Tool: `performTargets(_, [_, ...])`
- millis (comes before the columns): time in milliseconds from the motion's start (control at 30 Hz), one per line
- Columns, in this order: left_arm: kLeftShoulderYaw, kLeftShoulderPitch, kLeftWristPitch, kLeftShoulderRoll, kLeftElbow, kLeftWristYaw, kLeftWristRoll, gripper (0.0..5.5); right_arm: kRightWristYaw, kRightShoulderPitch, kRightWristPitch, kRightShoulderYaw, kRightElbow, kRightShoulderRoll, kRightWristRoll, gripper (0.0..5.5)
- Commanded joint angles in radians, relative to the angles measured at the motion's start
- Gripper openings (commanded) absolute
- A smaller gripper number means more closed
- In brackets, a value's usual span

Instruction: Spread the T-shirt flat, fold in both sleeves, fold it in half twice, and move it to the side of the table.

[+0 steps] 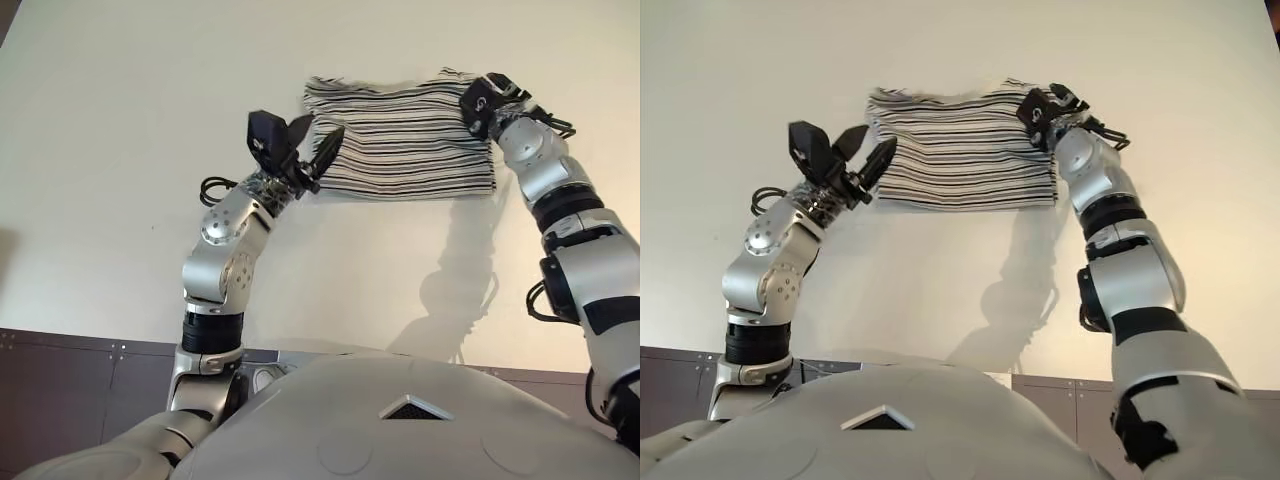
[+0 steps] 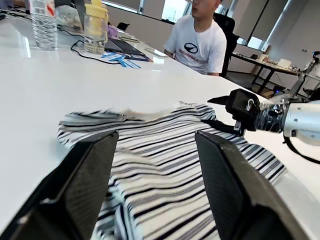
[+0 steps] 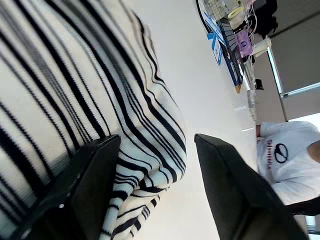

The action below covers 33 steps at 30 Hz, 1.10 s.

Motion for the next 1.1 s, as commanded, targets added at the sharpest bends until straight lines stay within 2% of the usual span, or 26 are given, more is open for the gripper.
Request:
performTargets(33, [-0.063,0.048,0.018,0.055,0.009,0.036,0.124,2.84,0.136,0.130,-0.094,0.030,-0.115,-0.145,-0.024,2.74])
performTargets(67, [-0.073,0.058,0.012,0.061,0.018,0.049,0.155,2.84,0.225,0.196,-0.122,0.031,-0.229,-0.198,0.000,2.74])
performTargets(133, [-0.045,0.076,0.006,0.054,0.007,0.081,0.174,2.84,0.477,0.430,-0.083,0.009,-0.617,-0.351,0.140,2.74])
performTargets(233, [0.074,0.125,0.014,0.033,-0.061,0.132,0.131,2.84,0.780,0.801,0.063,-0.022,-1.293,-0.648,0.577,2.74])
performTargets(267, [0.106,0.138,0.020,0.029,-0.082,0.145,0.120,2.84,0.826,0.844,0.110,0.003,-1.440,-0.685,0.646,2.74])
performTargets(333, [0.147,0.145,0.040,0.026,-0.125,0.159,0.107,2.84,0.864,0.822,0.147,0.092,-1.521,-0.634,0.577,2.74])
performTargets(467, [0.215,0.135,0.133,0.054,-0.230,0.164,0.065,2.84,0.855,0.744,0.250,0.283,-1.491,-0.403,0.328,2.74])
performTargets(533, [0.247,0.093,0.190,0.069,-0.255,0.174,0.048,2.84,0.775,0.777,0.372,0.286,-1.531,-0.326,0.294,2.74])
performTargets(600, [0.285,0.102,0.225,0.064,-0.295,0.184,0.020,2.84,0.751,0.846,0.436,0.155,-1.620,-0.377,0.370,2.74])
performTargets(667, [0.310,0.126,0.218,0.050,-0.302,0.203,0.024,2.84,0.808,0.901,0.487,-0.066,-1.729,-0.463,0.556,2.74])
performTargets(700, [0.320,0.122,0.205,0.037,-0.292,0.218,0.027,2.84,0.838,0.884,0.527,-0.158,-1.756,-0.471,0.663,2.74])
performTargets(767, [0.324,0.089,0.177,0.014,-0.262,0.241,0.034,2.84,0.851,0.780,0.611,-0.246,-1.730,-0.417,0.822,2.74])
performTargets(833, [0.317,0.043,0.139,-0.007,-0.212,0.258,0.044,2.84,0.789,0.627,0.633,-0.184,-1.565,-0.300,0.773,2.74])
performTargets(900, [0.307,0.003,0.097,-0.027,-0.157,0.268,0.056,2.84,0.728,0.539,0.596,-0.062,-1.372,-0.185,0.650,2.74])
performTargets(1000, [0.301,-0.041,0.031,-0.062,-0.093,0.286,0.068,2.84,0.650,0.524,0.580,0.071,-1.185,-0.050,0.535,2.74])
performTargets(1100, [0.314,-0.026,-0.022,-0.092,-0.071,0.305,0.074,2.84,0.647,0.518,0.601,0.110,-1.110,0.050,0.538,2.74])
